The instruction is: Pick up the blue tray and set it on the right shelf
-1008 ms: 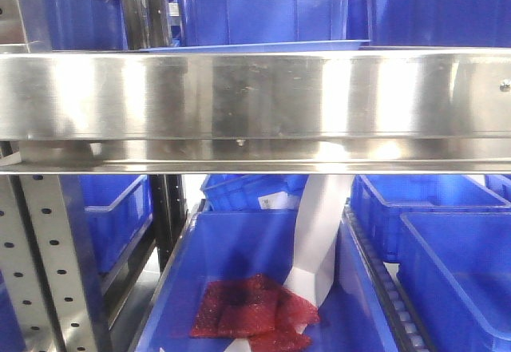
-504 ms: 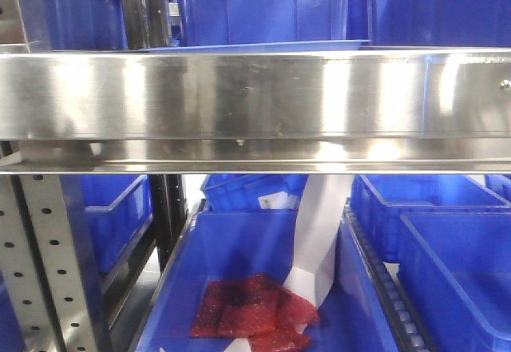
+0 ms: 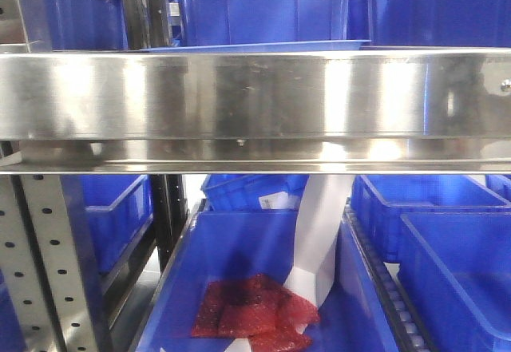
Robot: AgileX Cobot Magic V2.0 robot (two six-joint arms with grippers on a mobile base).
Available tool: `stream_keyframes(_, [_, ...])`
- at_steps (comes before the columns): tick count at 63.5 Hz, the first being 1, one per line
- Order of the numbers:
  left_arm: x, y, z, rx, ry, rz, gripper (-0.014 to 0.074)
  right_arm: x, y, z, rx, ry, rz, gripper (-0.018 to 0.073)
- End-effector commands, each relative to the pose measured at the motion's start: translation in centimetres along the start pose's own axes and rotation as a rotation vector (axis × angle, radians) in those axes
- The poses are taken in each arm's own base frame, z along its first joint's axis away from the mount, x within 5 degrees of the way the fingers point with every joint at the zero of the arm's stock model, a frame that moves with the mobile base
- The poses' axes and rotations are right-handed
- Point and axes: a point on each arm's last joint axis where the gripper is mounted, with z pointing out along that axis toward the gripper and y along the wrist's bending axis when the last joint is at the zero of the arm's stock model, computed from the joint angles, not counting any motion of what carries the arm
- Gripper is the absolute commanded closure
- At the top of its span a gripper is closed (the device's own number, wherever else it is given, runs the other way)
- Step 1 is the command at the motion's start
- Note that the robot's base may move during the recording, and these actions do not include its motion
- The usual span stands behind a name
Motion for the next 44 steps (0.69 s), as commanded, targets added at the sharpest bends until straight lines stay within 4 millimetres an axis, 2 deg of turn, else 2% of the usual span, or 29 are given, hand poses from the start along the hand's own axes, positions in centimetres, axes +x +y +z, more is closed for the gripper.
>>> stream_keyframes(1, [0.05, 0.10, 0.01, 0.003, -0.078, -0.003, 0.0645, -1.72, -0.05, -0.30, 0.010, -0.132, -0.009, 0.0491])
stream_keyframes(44, [0.05, 0.10, 0.01, 0.003, -0.078, -0.003, 0.0645, -1.72, -0.05, -0.30, 0.010, -0.132, -0.009, 0.0491])
